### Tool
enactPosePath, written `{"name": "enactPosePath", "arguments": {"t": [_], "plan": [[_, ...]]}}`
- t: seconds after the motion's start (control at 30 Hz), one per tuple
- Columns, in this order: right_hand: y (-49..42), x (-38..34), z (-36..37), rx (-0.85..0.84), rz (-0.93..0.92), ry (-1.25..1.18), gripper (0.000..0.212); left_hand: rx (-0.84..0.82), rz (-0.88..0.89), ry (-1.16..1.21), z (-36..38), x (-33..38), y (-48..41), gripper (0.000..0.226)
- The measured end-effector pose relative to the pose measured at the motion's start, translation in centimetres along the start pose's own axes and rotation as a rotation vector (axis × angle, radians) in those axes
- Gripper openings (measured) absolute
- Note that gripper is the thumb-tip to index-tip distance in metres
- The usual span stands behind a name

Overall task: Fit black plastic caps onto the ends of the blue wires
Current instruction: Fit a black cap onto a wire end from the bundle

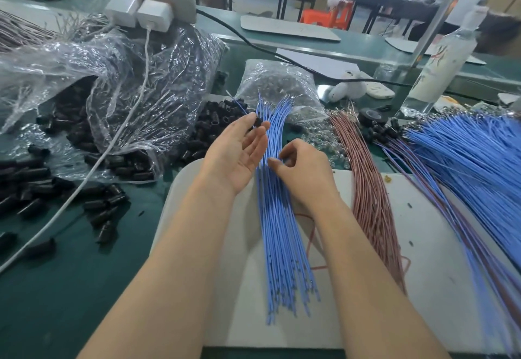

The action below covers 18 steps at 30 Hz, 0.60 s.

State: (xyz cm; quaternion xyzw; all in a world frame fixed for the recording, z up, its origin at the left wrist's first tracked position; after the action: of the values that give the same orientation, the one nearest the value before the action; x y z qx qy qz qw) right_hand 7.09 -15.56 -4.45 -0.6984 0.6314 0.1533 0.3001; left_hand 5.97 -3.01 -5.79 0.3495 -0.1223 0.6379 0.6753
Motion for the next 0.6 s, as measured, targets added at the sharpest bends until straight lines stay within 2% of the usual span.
{"name": "enactPosePath", "arguments": {"t": [0.13, 0.27, 0.33, 0.43, 0.6], "plan": [[0.6, -1.8, -0.4, 0.061, -0.126, -0.063, 0.025, 0.018, -0.004, 0.006, 0.1, 0.0, 0.0, 0.011], [0.8, -2.3, 1.6, -0.093, -0.121, 0.151, 0.031, 0.056, 0.015, 0.071, -0.2, 0.2, -0.2, 0.014], [0.7, -2.1, 1.9, -0.109, -0.095, 0.17, 0.035, 0.065, 0.017, 0.059, -0.4, 0.3, -0.3, 0.013], [0.5, -1.8, 1.8, -0.103, -0.054, 0.122, 0.026, 0.06, -0.012, 0.061, -0.4, 0.0, -0.3, 0.014], [0.2, -1.1, 0.9, -0.075, 0.043, -0.092, 0.013, 0.042, -0.061, 0.081, -0.3, -0.5, -0.3, 0.014]]}}
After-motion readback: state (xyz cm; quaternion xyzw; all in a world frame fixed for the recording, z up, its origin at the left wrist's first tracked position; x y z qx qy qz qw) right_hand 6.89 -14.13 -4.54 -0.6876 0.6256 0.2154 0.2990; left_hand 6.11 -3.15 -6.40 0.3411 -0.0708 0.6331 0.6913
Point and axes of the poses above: each hand's wrist, its own y-axis away from the middle knuckle, its own z-axis out of the palm, x = y × z, the point moved 8 cm from there along -y, towards the middle knuckle, and after that the axes turned 2 degrees about x, right-handed, at the moved point
